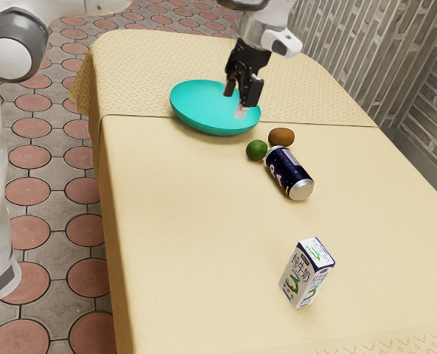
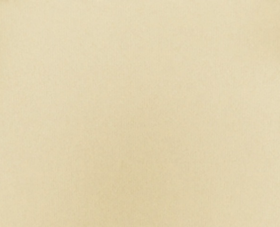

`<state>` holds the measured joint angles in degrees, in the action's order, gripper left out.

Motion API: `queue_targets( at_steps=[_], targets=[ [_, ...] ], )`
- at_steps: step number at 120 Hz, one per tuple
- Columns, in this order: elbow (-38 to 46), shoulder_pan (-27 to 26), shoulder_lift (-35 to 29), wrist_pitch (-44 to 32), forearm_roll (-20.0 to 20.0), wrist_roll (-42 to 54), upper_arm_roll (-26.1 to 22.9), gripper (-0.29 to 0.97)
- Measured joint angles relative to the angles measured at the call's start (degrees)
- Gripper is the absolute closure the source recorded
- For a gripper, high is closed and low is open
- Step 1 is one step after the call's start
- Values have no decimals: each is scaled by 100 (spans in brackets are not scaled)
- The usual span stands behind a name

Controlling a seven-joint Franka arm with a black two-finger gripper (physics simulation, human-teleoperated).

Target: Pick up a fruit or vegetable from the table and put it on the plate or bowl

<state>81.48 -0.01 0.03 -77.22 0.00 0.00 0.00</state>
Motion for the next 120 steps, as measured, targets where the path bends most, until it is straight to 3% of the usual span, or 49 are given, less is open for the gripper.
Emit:
queue_targets(
  at_steps=[53,111,115,120],
  targets=[
    [684,0,0,-884,0,0,0,0],
    [849,1,0,-1225,0,0,0,0],
    [206,-757,60,-1113,-145,52,776,1],
    [-203,-1201,94,-998,-279,114,1263,1]
  ],
)
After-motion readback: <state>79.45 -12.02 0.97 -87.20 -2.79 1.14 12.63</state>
